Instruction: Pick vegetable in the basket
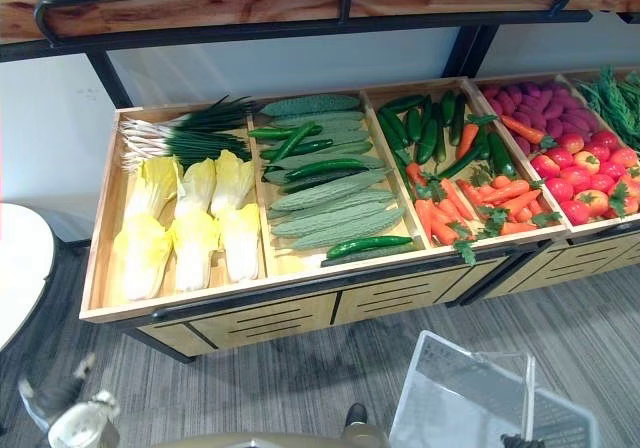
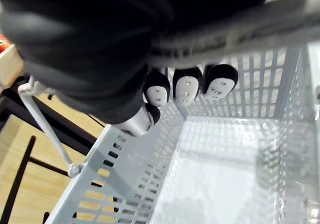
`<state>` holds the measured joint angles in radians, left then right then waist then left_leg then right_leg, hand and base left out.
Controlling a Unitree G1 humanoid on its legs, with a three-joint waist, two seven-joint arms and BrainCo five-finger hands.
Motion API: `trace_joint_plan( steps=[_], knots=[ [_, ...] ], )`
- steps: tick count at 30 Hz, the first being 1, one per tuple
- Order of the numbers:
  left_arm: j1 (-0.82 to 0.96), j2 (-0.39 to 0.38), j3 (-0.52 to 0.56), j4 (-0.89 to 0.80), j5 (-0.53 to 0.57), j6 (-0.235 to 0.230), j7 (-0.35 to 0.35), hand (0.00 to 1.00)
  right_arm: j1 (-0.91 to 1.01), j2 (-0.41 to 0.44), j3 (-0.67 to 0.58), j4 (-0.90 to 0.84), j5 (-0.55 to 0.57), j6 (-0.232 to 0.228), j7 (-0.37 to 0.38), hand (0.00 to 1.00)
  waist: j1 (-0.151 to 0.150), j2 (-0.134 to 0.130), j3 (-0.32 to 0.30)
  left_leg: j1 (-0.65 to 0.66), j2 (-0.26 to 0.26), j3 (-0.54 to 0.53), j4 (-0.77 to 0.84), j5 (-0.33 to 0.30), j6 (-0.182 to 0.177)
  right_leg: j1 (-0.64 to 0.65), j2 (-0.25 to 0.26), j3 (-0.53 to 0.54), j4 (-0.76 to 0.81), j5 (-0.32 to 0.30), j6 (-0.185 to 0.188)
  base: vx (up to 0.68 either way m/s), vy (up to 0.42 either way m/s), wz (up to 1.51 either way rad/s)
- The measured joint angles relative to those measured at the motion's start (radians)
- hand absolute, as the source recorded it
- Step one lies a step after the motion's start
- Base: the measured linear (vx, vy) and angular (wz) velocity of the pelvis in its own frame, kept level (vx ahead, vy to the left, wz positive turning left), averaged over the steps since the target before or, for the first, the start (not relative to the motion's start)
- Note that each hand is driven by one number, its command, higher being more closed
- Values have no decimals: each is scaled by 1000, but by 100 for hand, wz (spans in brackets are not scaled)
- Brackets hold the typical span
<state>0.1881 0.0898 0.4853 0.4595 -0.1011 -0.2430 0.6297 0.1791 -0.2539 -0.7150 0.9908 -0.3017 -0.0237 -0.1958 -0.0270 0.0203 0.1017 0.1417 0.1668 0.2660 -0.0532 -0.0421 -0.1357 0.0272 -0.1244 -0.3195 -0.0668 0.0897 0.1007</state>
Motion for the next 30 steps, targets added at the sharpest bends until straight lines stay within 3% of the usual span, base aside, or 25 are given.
trace_joint_plan(
  steps=[3,9,14,22,30],
  knots=[
    [-17,6,0,-115,35,-70,34,0,19,17,6,-7,6,-1,-12,100,-2,5,-3,1,-5,0,0,-2,3,1,-4,0,0,5,6,3,12,0],
    [-65,47,-32,-152,45,-89,38,0,19,38,30,-27,6,-3,-32,100,-4,4,-3,3,-3,4,-1,-4,4,0,-1,6,0,4,6,0,1,-1],
    [-97,90,-96,-127,72,-58,38,0,23,43,100,-33,5,-13,-47,100,-4,-5,-2,19,1,42,3,-16,4,-5,7,46,0,6,4,-2,2,-22],
    [-171,152,-149,50,84,51,19,0,28,73,174,-32,-14,-45,-48,100,-26,-26,10,43,8,91,16,-38,-3,-8,20,94,0,7,3,1,-3,-17],
    [-219,187,-169,133,26,102,-12,0,41,75,196,-32,-15,-47,-56,100,-25,-29,12,44,5,116,22,-45,-1,-19,17,110,7,12,5,1,0,-7]
  ],
)
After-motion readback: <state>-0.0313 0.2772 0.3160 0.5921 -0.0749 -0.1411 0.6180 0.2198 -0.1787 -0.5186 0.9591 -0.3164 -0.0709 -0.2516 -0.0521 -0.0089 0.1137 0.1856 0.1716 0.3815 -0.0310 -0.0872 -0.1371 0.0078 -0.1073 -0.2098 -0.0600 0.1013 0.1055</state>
